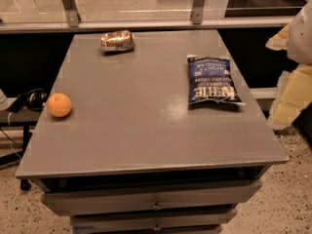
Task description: Pick orange can
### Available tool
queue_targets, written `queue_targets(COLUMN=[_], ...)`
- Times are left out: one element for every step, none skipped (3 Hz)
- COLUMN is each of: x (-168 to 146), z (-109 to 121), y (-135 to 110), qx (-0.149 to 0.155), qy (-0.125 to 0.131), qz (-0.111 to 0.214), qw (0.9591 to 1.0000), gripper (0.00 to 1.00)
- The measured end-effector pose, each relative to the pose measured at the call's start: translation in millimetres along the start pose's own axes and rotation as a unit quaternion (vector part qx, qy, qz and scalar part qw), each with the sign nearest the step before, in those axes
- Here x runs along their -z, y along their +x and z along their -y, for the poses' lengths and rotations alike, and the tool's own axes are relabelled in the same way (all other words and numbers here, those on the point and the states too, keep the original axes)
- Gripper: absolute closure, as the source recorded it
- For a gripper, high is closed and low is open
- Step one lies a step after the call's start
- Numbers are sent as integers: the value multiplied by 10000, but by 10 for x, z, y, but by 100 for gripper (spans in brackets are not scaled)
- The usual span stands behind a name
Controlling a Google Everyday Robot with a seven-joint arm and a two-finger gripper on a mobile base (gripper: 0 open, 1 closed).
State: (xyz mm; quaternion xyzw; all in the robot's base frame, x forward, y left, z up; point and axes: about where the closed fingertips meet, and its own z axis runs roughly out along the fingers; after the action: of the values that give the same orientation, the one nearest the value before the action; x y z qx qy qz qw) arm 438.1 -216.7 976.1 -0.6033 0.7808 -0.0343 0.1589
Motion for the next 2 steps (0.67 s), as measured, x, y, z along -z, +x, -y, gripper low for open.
queue_targets(x=[0, -104], z=[1, 223], y=[-1, -80], qx=[0, -106], qy=[2, 171], qz=[2, 321], qw=[10000, 9993], gripper=[0, 0])
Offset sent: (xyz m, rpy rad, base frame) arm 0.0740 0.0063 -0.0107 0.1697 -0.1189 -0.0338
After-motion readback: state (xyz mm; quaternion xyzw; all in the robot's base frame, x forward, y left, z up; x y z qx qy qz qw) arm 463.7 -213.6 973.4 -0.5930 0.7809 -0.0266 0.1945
